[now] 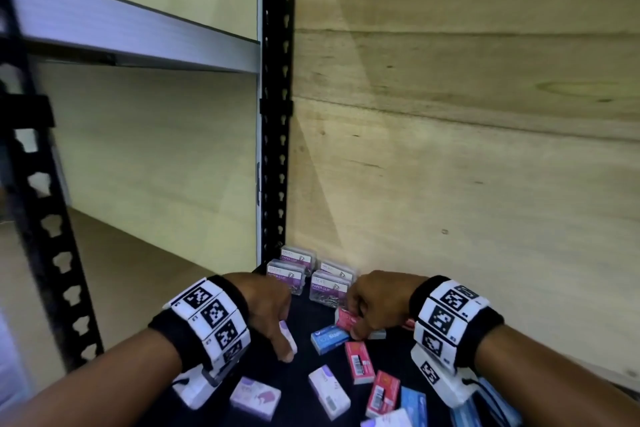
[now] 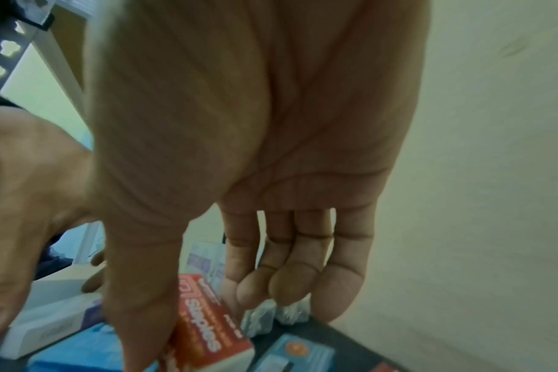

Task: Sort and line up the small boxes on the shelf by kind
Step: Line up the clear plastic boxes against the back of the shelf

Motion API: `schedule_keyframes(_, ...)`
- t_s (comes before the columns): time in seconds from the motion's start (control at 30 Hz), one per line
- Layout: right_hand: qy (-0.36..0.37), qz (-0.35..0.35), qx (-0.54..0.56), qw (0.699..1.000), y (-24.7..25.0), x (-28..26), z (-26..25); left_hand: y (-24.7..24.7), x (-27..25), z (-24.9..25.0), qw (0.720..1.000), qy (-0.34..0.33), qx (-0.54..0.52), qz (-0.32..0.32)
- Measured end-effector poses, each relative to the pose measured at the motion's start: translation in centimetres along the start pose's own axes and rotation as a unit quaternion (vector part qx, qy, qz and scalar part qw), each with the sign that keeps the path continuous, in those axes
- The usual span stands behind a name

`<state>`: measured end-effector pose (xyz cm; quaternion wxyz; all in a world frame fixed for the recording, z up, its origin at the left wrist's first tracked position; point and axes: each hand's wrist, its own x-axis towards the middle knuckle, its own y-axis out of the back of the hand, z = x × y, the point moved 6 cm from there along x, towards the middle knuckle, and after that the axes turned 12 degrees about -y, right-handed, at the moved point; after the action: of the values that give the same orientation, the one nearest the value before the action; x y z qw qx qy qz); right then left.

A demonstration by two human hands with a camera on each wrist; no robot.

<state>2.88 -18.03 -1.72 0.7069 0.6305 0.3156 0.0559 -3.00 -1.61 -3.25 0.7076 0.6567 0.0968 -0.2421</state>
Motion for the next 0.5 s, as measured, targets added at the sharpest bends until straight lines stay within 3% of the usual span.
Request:
schedule_keyframes(0.17, -0.056, 0.007, -0.023, 0.998, 0.9, -0.9, 3.5, 0.3, -0.1, 0.8, 1.000, 0.000, 0.028, 0.003)
schedule_keyframes(0.33, -0.117, 0.015, -0.118, 0.986, -0.1, -1.1, 7.0, 1.0, -0.4, 1.8, 0.999, -0.011, 0.043, 0.022)
schedule_keyframes(0.5, -0.127, 0.031, -0.129, 0.983, -0.6, -1.2, 7.8, 1.7, -0.8, 1.6, 0.998, -0.017, 0.031, 0.045)
